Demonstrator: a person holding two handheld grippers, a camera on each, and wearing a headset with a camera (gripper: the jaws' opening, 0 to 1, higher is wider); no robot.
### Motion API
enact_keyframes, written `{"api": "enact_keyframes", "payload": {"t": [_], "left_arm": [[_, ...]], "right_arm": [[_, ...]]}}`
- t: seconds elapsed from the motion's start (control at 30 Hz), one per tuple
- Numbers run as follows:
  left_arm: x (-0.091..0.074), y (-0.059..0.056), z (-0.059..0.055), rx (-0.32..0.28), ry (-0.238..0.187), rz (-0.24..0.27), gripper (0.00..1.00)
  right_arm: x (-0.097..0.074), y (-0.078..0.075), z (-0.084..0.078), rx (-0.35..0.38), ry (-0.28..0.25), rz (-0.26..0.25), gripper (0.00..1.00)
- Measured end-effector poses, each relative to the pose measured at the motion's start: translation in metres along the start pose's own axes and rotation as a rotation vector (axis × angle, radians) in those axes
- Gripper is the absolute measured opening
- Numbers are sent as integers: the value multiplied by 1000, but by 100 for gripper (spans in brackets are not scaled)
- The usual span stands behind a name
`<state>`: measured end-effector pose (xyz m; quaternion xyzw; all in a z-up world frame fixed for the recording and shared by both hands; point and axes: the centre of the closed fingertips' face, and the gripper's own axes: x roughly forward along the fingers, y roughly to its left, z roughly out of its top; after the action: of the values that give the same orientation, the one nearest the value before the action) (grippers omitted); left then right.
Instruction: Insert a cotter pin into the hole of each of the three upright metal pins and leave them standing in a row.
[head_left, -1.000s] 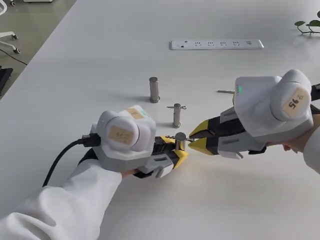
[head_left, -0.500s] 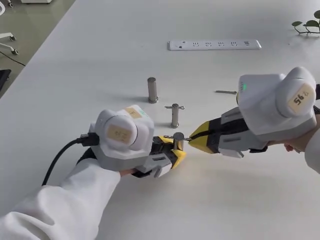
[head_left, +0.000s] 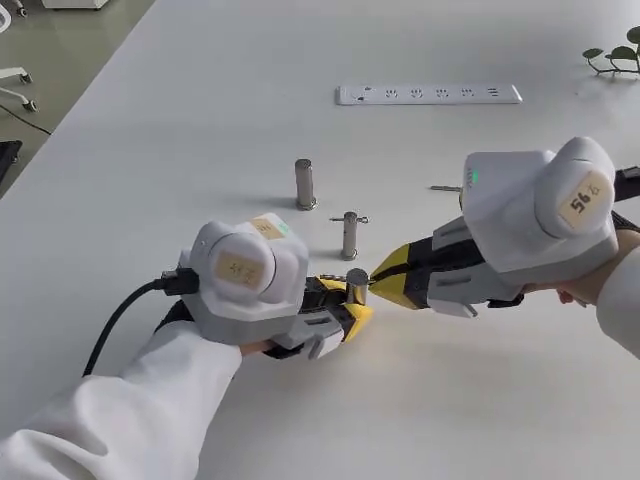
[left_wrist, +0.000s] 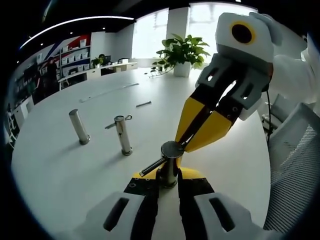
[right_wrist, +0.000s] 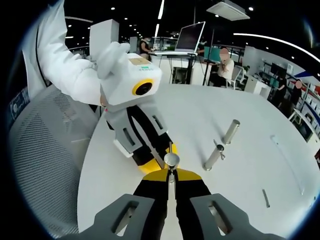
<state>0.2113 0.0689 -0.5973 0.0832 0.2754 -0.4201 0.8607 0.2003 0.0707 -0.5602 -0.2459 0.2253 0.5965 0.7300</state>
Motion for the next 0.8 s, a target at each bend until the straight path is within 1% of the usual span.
{"api": "enact_keyframes", "payload": {"t": [0.03,0.07,0.1,0.13,0.17,0.23,0.27,0.3,0.33,0.37,0.4,0.43,0.47,0.5,0.57,0.63,0.67,0.73,0.8], "left_arm": [[0,0,0,-4,2,2,14],[-2,1,2,-13,-2,4,18],[-3,0,4,-17,-12,-5,25],[-5,0,6,-29,-18,-18,29],[-7,1,6,-25,-17,-19,31],[-11,1,2,-6,15,-34,33],[-15,1,-2,19,36,-38,35],[-17,1,-3,24,41,-46,39],[-21,1,-3,15,39,-53,42],[-25,-1,-3,-1,35,-65,46],[-28,-5,-2,-37,27,-81,52],[-31,-8,1,-53,5,-100,56],[-38,-10,6,-58,-21,-113,60],[-42,-10,6,-58,-25,-111,67],[-52,-13,6,-56,-32,-123,76],[-57,-13,7,-69,-40,-131,86],[-60,-14,8,-79,-53,-138,89],[-65,-14,7,-94,-54,-147,93],[-68,-12,7,-95,-60,-144,97]], "right_arm": [[0,0,0,3,-1,1,0],[-1,-1,2,8,-8,-10,0],[-1,-1,2,9,-8,-10,0],[-1,1,3,18,-12,-6,2],[-1,2,4,23,-17,-5,4],[-2,3,5,24,-19,-5,8],[-2,4,5,26,-18,-6,8],[-2,4,6,28,-21,-10,10],[-2,5,6,29,-21,-11,12],[-1,5,6,33,-24,-14,14],[-1,4,6,37,-25,-16,16],[-1,4,6,44,-26,-14,17],[0,5,6,60,-30,-11,18],[0,5,7,64,-34,-11,18],[2,5,7,76,-40,-9,20],[4,5,7,85,-45,-11,23],[4,5,8,94,-51,-7,24],[6,7,10,108,-62,-2,24],[7,7,10,108,-63,0,23]]}}
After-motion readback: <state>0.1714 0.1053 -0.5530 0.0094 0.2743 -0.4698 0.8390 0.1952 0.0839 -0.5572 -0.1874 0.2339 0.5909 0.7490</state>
